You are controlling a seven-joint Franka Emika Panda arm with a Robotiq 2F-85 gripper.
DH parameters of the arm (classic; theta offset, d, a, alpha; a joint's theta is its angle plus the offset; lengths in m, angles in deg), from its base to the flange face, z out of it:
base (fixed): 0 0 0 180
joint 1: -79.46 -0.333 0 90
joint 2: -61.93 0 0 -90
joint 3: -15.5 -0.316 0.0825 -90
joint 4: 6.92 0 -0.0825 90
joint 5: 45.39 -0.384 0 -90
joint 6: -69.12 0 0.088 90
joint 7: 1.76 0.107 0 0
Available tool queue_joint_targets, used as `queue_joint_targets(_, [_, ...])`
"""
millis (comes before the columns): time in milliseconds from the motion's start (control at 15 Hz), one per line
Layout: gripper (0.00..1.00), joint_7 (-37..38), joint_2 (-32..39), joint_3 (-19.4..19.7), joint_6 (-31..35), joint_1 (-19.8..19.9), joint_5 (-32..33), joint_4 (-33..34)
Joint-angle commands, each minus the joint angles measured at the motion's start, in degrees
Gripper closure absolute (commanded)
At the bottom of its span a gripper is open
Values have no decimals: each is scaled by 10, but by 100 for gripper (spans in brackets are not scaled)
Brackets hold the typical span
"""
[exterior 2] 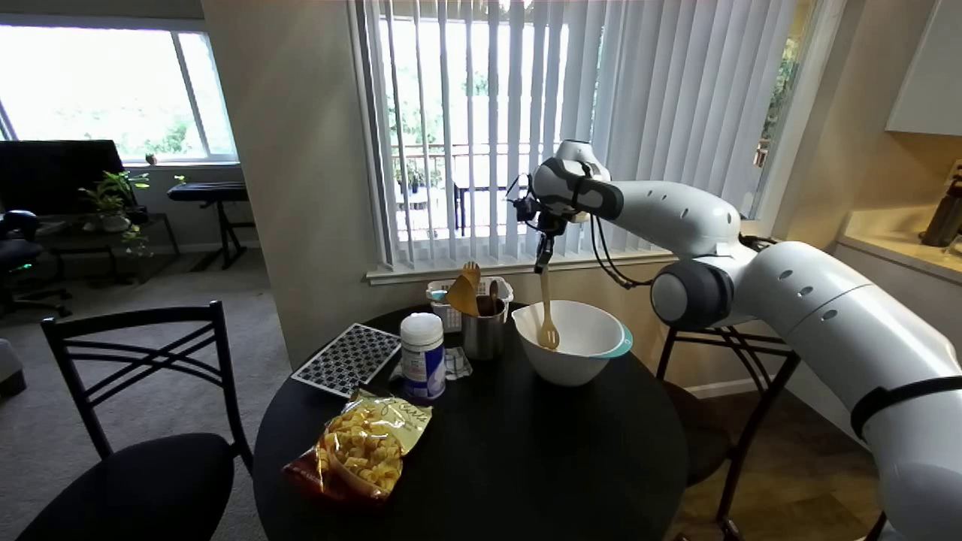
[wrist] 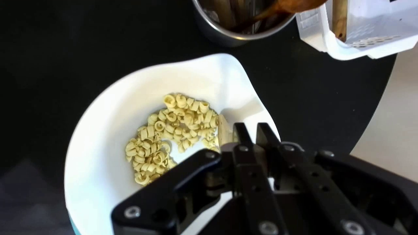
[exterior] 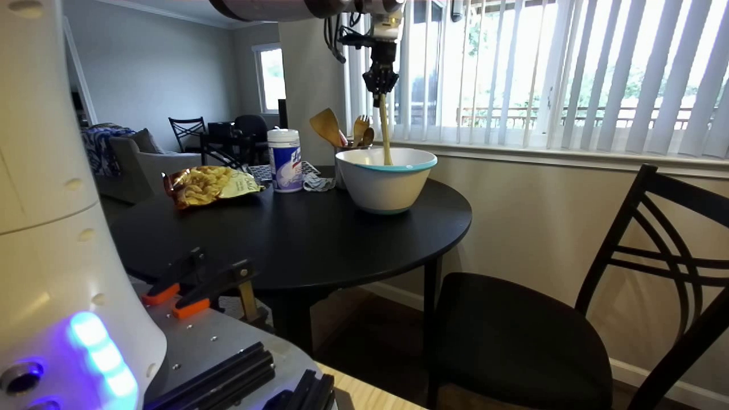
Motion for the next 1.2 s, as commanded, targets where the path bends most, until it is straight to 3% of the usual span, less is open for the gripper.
queue_joint_targets(0, [97, 23, 1, -22, 19, 1, -24, 0])
queue_joint_targets(400, [97, 138, 5, -47, -12, 17, -59, 0])
queue_joint_targets(800, [97, 161, 16, -58, -18, 31, -80, 0])
queue_joint_targets(1133, [97, 182, 16, -47, -79, 44, -70, 0])
